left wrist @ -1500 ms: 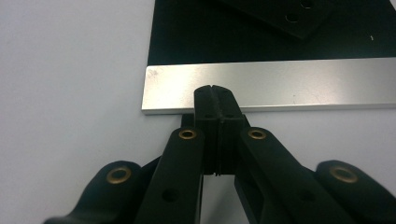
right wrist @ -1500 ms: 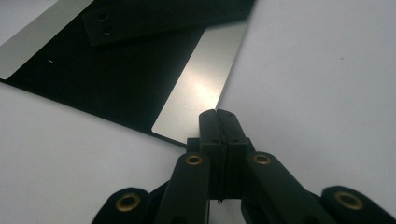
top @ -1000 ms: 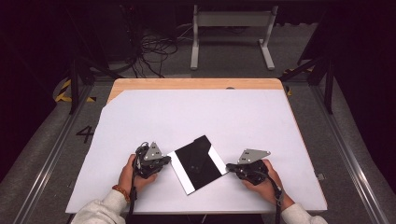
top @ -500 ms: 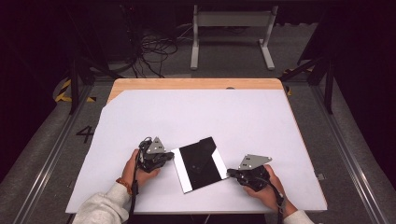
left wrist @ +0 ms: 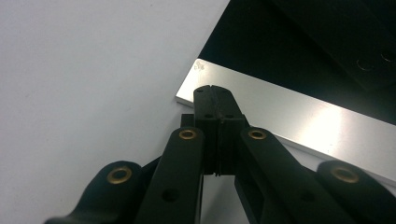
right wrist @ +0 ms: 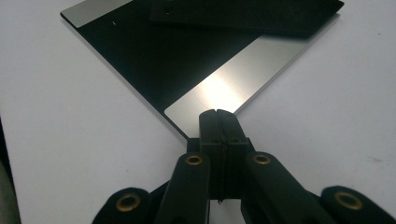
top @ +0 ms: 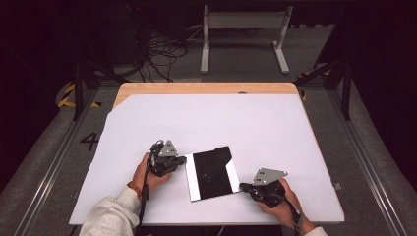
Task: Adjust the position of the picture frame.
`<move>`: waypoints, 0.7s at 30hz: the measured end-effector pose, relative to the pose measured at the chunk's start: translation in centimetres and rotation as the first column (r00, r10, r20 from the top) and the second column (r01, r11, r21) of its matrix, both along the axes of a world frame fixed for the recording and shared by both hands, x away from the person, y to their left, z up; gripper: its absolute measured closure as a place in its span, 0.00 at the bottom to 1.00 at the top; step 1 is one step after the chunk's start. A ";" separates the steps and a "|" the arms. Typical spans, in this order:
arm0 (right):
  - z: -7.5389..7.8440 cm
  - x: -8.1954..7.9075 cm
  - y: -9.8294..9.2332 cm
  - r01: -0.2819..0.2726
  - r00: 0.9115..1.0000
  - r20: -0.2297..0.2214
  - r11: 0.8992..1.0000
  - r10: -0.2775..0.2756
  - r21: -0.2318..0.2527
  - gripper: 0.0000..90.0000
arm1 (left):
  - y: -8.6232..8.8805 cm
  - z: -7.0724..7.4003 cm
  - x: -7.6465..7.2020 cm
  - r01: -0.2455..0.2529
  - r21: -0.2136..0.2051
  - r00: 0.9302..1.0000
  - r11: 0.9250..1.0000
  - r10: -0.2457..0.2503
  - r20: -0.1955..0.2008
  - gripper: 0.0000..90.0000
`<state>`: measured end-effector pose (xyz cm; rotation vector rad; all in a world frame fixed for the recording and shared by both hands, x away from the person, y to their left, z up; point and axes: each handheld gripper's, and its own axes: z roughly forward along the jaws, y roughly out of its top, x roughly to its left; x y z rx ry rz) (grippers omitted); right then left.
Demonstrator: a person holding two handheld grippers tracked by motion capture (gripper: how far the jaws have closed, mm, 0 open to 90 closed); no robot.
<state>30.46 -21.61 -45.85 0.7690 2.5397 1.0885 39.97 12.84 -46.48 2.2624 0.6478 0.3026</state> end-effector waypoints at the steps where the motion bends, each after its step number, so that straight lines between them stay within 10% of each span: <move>1: 0.0 -0.1 0.0 -0.002 1.000 -0.002 1.000 0.002 0.001 1.00 | -0.1 0.0 0.1 -0.001 0.000 1.000 1.000 0.001 0.003 1.00; 21: 0.1 -1.2 0.1 -0.052 0.999 -0.013 0.999 0.052 -0.007 1.00 | -1.7 0.0 1.8 -0.014 0.015 0.999 1.000 0.014 0.037 1.00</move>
